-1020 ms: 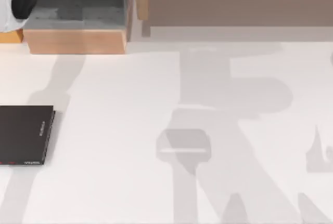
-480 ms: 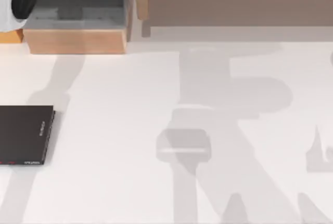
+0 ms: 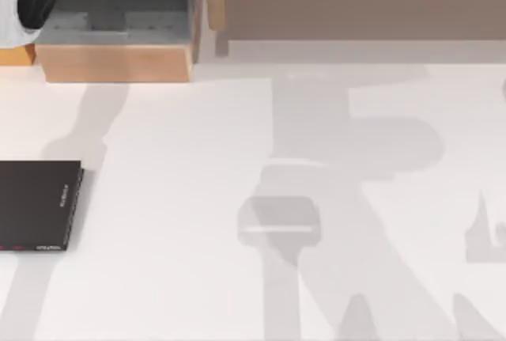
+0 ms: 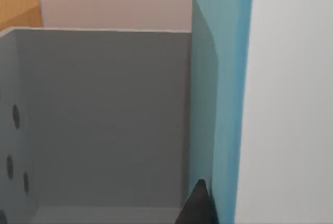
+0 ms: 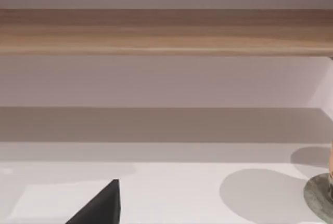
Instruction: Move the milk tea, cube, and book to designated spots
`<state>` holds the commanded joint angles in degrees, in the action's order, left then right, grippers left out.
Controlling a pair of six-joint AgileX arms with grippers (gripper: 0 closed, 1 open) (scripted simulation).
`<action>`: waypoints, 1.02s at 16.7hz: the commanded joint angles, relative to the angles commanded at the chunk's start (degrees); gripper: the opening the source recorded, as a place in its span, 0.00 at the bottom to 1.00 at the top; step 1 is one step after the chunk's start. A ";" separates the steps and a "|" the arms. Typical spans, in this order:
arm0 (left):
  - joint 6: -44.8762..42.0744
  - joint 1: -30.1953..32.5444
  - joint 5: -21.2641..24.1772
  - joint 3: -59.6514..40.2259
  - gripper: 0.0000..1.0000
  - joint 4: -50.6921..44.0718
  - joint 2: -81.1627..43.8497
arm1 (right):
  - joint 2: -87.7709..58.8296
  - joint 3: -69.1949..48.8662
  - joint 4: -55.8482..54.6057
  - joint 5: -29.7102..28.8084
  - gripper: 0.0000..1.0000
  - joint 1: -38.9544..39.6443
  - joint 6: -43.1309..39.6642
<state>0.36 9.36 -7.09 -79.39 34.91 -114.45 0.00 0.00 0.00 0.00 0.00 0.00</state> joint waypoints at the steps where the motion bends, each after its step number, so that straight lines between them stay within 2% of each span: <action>1: 0.00 0.00 0.00 0.00 0.00 0.00 0.00 | 0.00 0.00 0.00 0.00 1.00 0.00 0.00; 17: -0.20 0.12 -0.24 1.39 0.00 -1.12 2.66 | 0.00 0.00 0.00 0.00 1.00 0.00 0.00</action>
<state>0.16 9.48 -7.33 -78.00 33.79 -111.80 0.00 0.00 0.00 0.00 0.00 0.00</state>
